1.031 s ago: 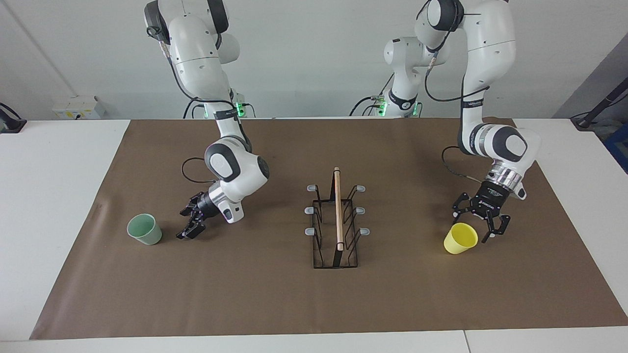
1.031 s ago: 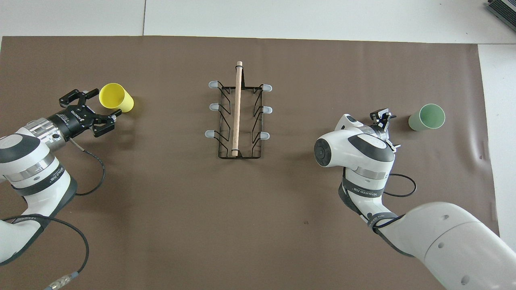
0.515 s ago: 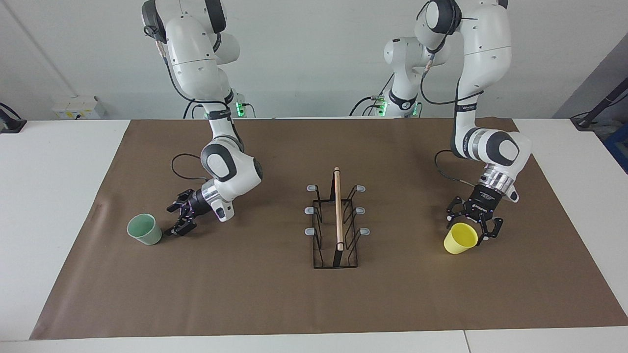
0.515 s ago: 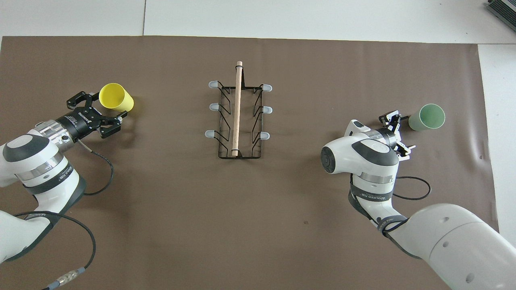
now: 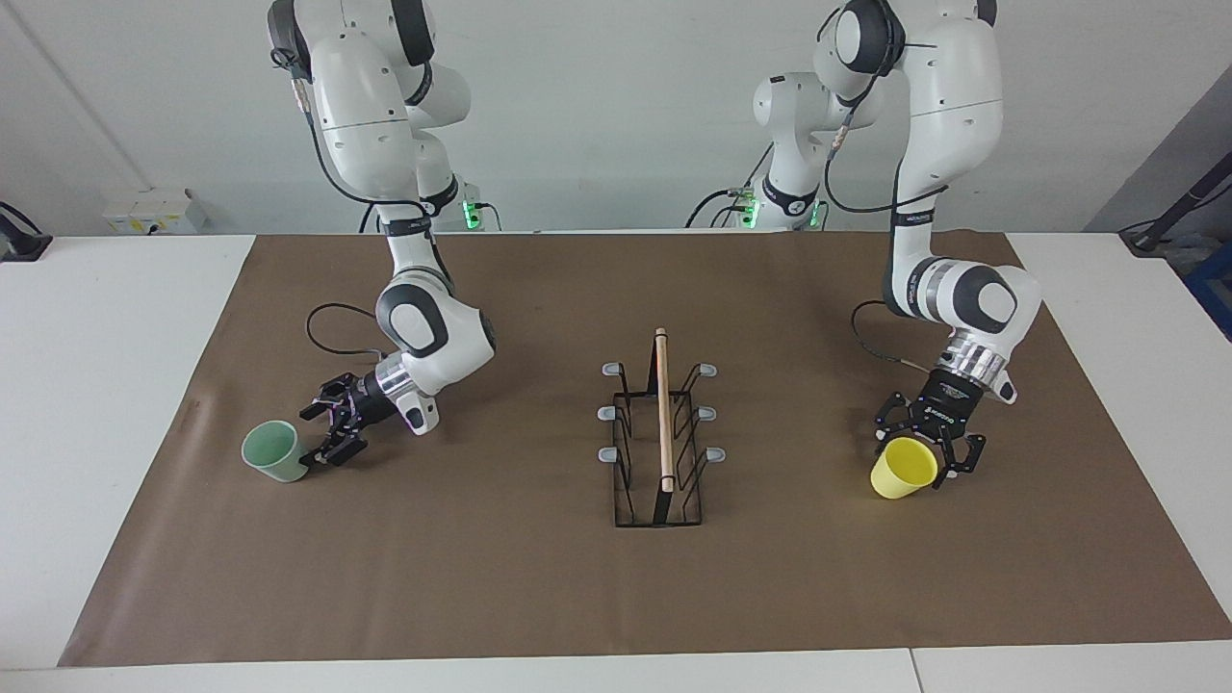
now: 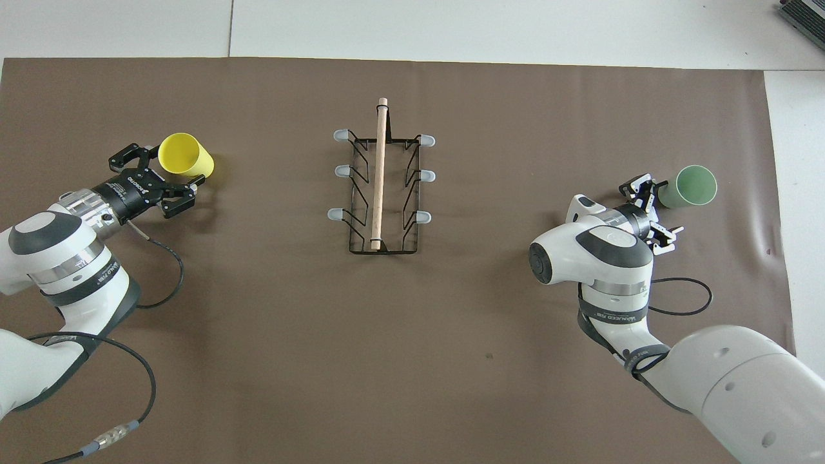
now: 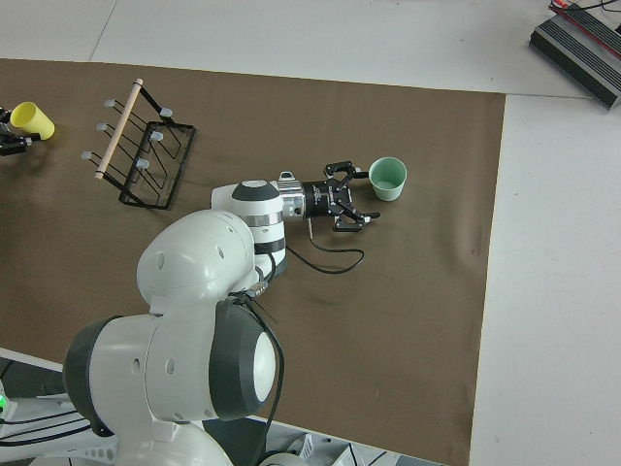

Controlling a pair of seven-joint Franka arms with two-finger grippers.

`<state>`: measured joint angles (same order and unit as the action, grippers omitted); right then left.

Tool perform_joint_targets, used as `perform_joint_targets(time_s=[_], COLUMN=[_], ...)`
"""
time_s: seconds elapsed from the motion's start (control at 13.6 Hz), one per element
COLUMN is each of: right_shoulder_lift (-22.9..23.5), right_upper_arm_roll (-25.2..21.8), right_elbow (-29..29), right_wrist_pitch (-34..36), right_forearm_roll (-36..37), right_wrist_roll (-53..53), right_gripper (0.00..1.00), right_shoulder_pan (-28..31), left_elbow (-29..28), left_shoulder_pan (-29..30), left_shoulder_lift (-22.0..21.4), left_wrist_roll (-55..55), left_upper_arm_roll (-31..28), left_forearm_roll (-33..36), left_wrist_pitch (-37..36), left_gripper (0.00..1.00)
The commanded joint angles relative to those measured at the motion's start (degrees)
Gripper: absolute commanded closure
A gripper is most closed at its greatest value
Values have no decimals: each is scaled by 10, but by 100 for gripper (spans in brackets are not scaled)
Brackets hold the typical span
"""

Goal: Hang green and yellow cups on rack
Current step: 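Grasp the yellow cup with the left gripper while the right gripper grasps the green cup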

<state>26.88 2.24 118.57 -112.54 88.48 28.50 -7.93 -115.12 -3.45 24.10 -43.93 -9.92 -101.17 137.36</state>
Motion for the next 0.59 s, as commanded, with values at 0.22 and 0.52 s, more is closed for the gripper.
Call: perform_joint_targets(time_s=[0.22, 0.52], right_shoulder_lift=[-11, -9], right_upper_arm_roll=[5, 5], right_elbow=[18, 18], right_wrist_pitch=[-56, -63], right_forearm_roll=[92, 115], right_wrist_roll=[-22, -27], right_gripper=[0, 0], right_shoulder_pan=[28, 47], left_elbow=[10, 10], left_shoulder_pan=[-7, -7], left_shoulder_lift=[9, 9], left_wrist_roll=[29, 74], left_upper_arm_roll=[10, 10], left_forearm_roll=[-31, -28], left_wrist_pitch=[10, 13], left_gripper=[0, 100])
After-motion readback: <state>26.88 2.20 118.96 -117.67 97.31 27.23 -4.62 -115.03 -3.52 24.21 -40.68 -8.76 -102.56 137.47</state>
